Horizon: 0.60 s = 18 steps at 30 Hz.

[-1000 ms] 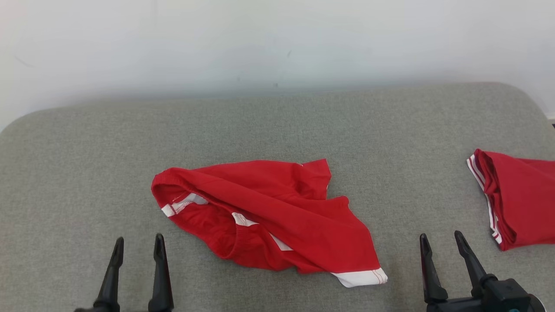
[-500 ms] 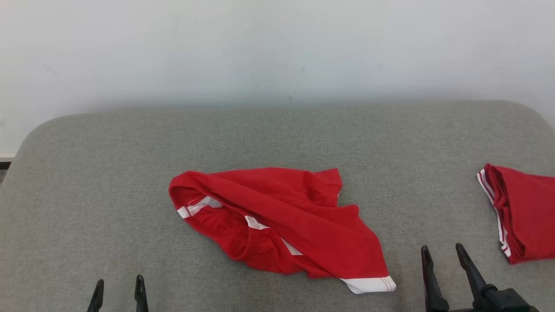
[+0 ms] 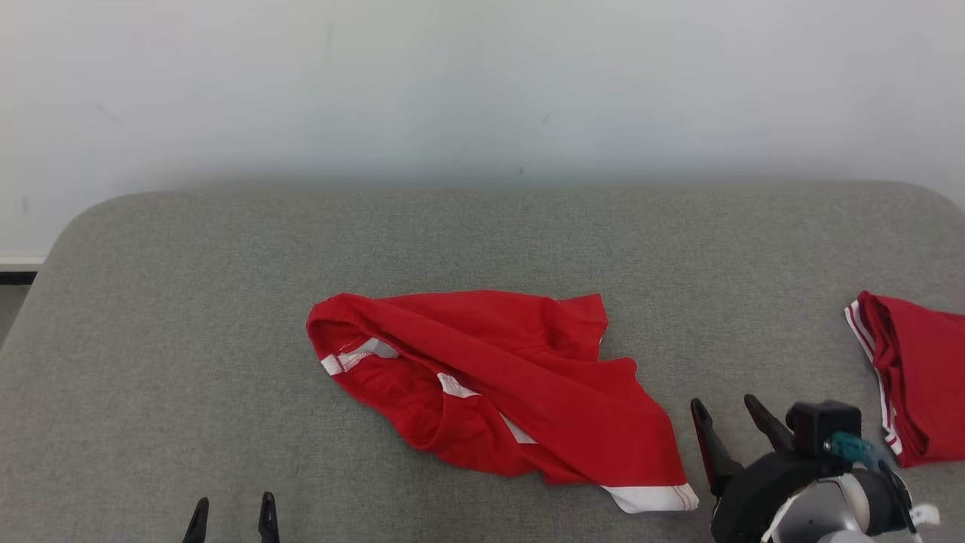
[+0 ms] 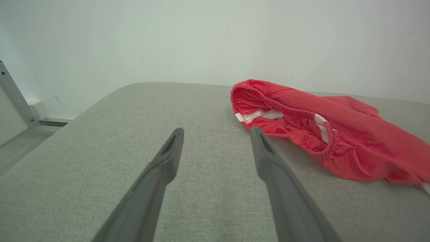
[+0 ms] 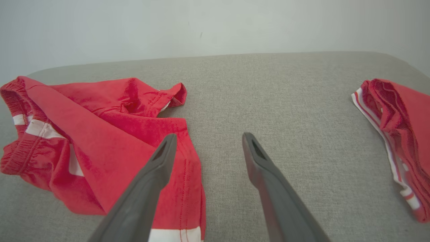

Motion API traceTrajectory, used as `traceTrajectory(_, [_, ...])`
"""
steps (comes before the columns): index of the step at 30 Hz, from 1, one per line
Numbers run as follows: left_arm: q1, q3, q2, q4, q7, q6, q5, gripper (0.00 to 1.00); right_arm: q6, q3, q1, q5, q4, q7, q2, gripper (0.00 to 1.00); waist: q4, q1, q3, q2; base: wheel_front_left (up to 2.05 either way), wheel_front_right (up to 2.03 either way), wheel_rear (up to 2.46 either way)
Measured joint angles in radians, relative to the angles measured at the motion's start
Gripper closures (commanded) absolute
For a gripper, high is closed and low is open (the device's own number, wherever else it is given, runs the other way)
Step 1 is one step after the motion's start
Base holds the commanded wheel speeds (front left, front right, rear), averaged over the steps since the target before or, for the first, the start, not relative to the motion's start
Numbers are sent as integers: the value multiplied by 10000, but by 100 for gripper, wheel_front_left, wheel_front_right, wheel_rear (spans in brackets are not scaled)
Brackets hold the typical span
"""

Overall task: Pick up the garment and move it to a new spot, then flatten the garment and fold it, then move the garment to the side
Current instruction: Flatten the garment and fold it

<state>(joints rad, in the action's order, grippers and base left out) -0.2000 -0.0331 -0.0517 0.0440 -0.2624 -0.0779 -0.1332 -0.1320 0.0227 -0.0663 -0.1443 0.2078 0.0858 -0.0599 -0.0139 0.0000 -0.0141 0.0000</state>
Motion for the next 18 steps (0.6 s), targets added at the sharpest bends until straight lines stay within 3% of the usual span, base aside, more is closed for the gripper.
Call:
traceTrajectory(1, [55, 94, 2, 2, 0, 6, -6, 0, 2, -81, -405, -207, 61, 1007, -84, 0, -28, 0, -33, -1, 0, 0, 0])
traceTrajectory(3, [112, 194, 4, 0, 0, 27, -8, 0, 2, -12, -737, -378, 194, 1996, -196, 0, -78, 0, -73, 0, 0, 0, 0])
traceTrajectory(10, [291, 345, 2, -23, 0, -4, -8, 0, 2, 102, -1854, -619, 961, 4410, -531, 0, -349, 0, -311, 0, 0, 0, 0])
traceTrajectory(18, [456, 407, 6, -27, 0, -25, 2, 0, 2, 274, -2525, -380, 1762, 5189, -677, 0, -746, 1, -647, 0, 0, 0, 0])
